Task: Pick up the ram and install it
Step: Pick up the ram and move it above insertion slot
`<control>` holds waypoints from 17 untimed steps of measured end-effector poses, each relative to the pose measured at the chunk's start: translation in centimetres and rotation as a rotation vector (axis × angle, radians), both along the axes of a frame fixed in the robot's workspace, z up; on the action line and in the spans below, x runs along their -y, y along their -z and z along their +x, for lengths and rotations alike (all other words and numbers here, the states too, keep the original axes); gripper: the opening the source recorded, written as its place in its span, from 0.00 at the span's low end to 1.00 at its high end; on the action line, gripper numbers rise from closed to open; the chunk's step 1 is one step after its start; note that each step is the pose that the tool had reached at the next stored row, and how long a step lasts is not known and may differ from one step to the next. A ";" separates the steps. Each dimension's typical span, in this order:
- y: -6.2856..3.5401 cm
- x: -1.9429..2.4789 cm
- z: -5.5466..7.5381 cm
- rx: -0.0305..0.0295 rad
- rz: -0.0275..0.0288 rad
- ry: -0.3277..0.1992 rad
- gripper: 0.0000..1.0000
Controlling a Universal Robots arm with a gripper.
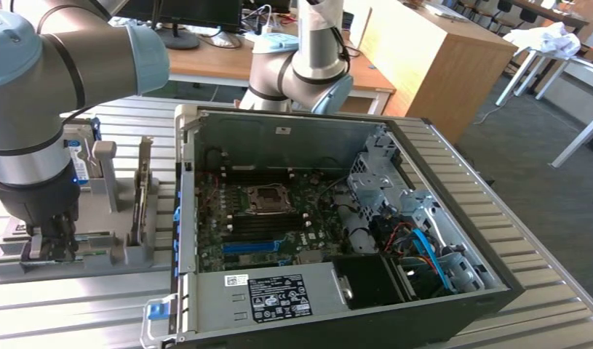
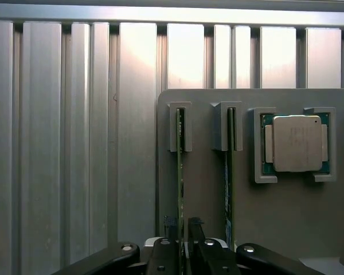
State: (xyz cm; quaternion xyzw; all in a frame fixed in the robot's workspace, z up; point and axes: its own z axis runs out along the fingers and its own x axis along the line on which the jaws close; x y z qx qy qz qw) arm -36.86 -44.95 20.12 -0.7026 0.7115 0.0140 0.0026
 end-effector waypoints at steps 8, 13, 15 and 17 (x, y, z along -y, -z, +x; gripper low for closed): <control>0.00 0.14 0.0 0.0000 0.0000 0.000 0.21; 0.00 0.15 0.0 0.0000 0.0000 0.000 0.21; 0.00 0.15 0.0 0.0000 0.0000 0.000 0.21; 0.00 0.15 0.0 0.0000 0.0001 0.000 0.20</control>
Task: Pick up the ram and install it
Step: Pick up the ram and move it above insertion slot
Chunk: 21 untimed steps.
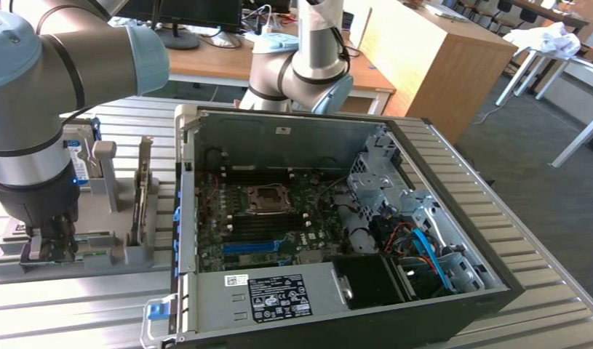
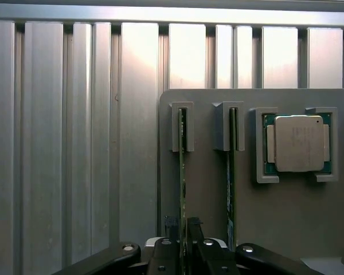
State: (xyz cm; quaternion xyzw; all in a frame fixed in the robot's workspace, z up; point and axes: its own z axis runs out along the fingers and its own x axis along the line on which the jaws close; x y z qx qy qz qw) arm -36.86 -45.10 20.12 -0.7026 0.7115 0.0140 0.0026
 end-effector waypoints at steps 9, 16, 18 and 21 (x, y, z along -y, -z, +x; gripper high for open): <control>0.00 0.00 0.0 0.0000 0.0000 0.000 0.11; 0.00 0.00 0.0 0.0000 0.0000 -0.003 0.11; 0.00 0.00 0.0 0.0000 -0.0001 -0.003 0.11; 0.00 0.00 0.0 -0.0001 0.0000 -0.004 0.11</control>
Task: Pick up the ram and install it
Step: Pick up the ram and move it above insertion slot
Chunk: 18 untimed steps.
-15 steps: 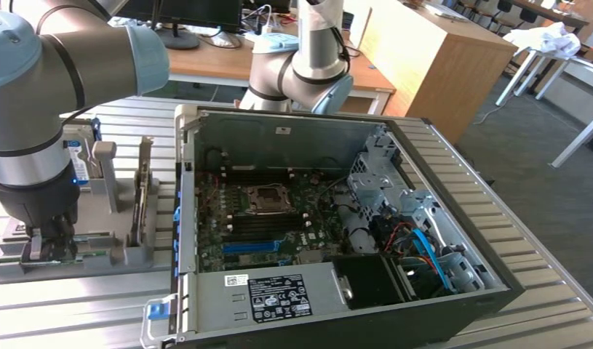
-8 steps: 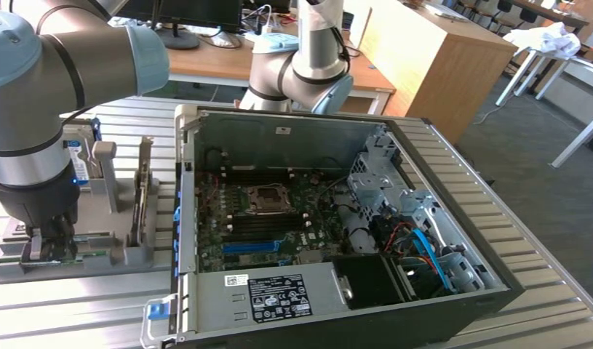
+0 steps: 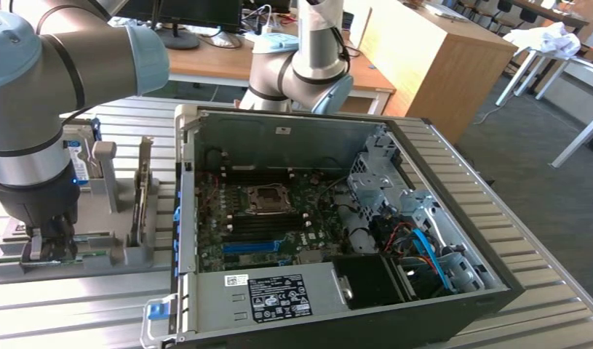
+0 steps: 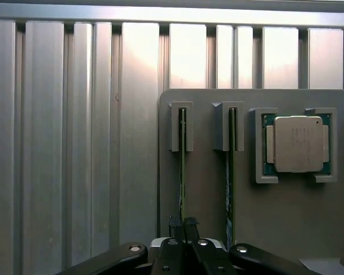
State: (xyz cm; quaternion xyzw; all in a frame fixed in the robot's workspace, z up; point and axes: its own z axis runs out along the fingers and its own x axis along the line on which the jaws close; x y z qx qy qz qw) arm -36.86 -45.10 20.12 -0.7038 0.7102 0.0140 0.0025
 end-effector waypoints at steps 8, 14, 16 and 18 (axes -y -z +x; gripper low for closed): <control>0.00 0.00 0.0 0.0000 0.0000 -0.008 0.11; -0.13 0.00 0.0 0.0001 0.0000 -0.007 0.11; -0.36 0.00 0.0 0.0000 0.0000 -0.008 0.11; -0.66 0.00 0.0 0.0000 0.0000 -0.007 0.11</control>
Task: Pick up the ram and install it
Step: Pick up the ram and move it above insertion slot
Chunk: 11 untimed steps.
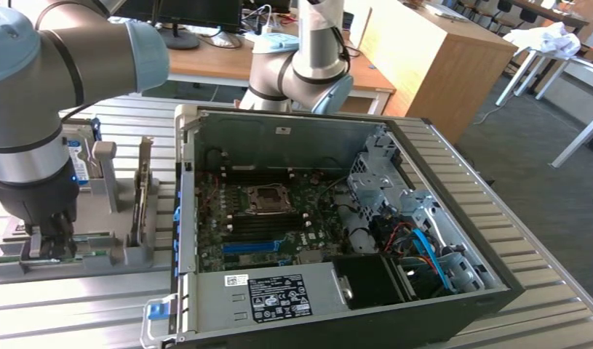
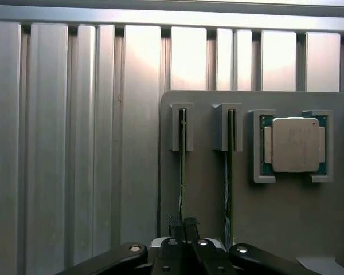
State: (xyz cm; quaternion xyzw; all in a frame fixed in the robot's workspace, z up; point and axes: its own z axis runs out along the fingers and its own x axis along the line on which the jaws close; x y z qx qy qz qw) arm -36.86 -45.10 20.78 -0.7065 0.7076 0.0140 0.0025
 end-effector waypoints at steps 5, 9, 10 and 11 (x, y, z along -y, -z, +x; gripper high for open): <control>-0.94 0.00 0.0 0.0000 0.0000 0.000 0.11; -1.77 0.00 0.0 0.0001 0.0001 0.000 0.11; -2.02 0.00 0.0 0.0000 0.0000 0.000 0.11; -2.25 0.00 0.0 0.0001 0.0000 0.000 0.11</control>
